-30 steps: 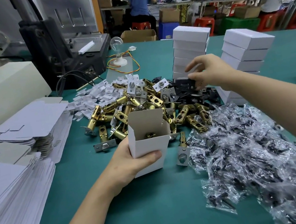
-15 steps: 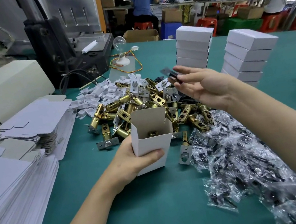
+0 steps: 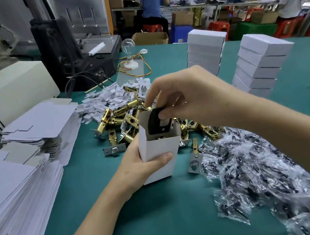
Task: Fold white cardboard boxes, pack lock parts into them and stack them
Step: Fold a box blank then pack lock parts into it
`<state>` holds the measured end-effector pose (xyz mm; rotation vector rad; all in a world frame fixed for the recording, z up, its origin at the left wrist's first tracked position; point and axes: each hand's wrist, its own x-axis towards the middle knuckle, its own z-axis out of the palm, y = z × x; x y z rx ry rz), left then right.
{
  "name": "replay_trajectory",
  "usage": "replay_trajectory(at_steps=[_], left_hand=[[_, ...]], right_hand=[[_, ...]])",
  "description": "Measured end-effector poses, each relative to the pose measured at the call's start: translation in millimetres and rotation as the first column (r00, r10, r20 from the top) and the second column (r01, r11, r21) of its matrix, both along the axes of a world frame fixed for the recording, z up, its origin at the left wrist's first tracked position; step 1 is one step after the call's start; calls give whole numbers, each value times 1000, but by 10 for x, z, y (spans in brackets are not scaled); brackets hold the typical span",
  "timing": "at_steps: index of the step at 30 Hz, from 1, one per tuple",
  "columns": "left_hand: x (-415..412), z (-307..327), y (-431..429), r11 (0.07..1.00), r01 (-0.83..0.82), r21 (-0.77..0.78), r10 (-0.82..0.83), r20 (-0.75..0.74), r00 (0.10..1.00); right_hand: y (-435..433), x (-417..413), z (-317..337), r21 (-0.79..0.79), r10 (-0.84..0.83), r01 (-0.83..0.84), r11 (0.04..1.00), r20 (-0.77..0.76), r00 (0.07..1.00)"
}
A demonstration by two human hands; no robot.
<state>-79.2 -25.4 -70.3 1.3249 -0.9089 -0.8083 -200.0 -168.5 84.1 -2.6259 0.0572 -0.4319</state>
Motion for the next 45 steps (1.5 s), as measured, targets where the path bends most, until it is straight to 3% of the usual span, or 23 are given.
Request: replay_trajectory(at_steps=[8,15,19,22,24,26,28,30,33,38,45], left_hand=[[-9,27,0,997,43,-58,-41,30,999],[10,-3,-10,998,36,-56,-35,13,999],[20,-5,-1,999,28,-34,-28,1,1000],[24,-14,3,999,26,-26,-25,13,1000],[17,-15,7,1000,20,-20,-20,11,1000],[9,-15,6,1000,22,-10,-22,6,1000],[7,-10,2,1000,25,1,-25,10,1000],[9,-9,-4,1000,24,9,-24,9,1000],[18,-24,-3,1000,18,17,-18,10,1000],[26,-47,-4,1000,15,21,-15,2,1000],[27,-53,-6,1000,18,15,-18,-5,1000]], right_hand=[[131,96,-199,118,16,-1,993,-131,991],[244,60,-255,50,13,-2,999,-230,973],[105,2,-103,204,-51,66,977,-77,996],[-353,-78,-15,324,-284,245,914,78,956],[-778,-140,-78,121,-485,476,871,55,873],[-1171,-204,-233,-199,-620,591,782,-144,771],[-1423,-251,-443,-439,-706,558,704,-346,618],[-1526,-289,-603,-582,-757,489,650,-437,485],[-1625,-294,-752,-618,-779,477,625,-452,435],[-1658,-244,-788,-569,-739,472,673,-506,444],[-1629,-232,-657,-551,-751,511,660,-467,467]])
